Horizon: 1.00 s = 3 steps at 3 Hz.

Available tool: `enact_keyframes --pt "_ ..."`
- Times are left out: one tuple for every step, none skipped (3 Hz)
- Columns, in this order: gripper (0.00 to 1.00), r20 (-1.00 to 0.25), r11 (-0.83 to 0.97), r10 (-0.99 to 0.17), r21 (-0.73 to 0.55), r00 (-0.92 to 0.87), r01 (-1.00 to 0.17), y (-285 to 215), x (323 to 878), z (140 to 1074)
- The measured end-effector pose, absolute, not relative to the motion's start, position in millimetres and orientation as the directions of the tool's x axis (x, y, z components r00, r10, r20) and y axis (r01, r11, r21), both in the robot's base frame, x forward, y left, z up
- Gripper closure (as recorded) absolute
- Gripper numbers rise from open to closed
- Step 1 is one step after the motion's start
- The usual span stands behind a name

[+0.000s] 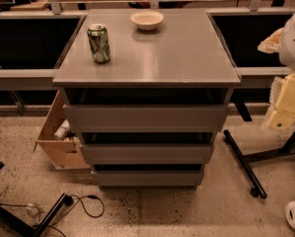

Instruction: Open bottom drawer

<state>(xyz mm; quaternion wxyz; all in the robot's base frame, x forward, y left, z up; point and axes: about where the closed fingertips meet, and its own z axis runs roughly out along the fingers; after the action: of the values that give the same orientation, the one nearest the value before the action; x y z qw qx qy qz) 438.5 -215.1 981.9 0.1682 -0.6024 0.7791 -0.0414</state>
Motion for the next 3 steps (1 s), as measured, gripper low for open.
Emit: enact_keyframes --pt "0.00 -0.213 0.271 -0.952 -0.264 -0.218 -0.925 -215 438 979" --pt "0.00 -0.229 0.281 -0.946 -0.221 -0.230 -0.934 -210 428 942" --pt "0.00 -0.193 0.312 -0.942 -0.208 -0.273 -0.927 -213 408 894"
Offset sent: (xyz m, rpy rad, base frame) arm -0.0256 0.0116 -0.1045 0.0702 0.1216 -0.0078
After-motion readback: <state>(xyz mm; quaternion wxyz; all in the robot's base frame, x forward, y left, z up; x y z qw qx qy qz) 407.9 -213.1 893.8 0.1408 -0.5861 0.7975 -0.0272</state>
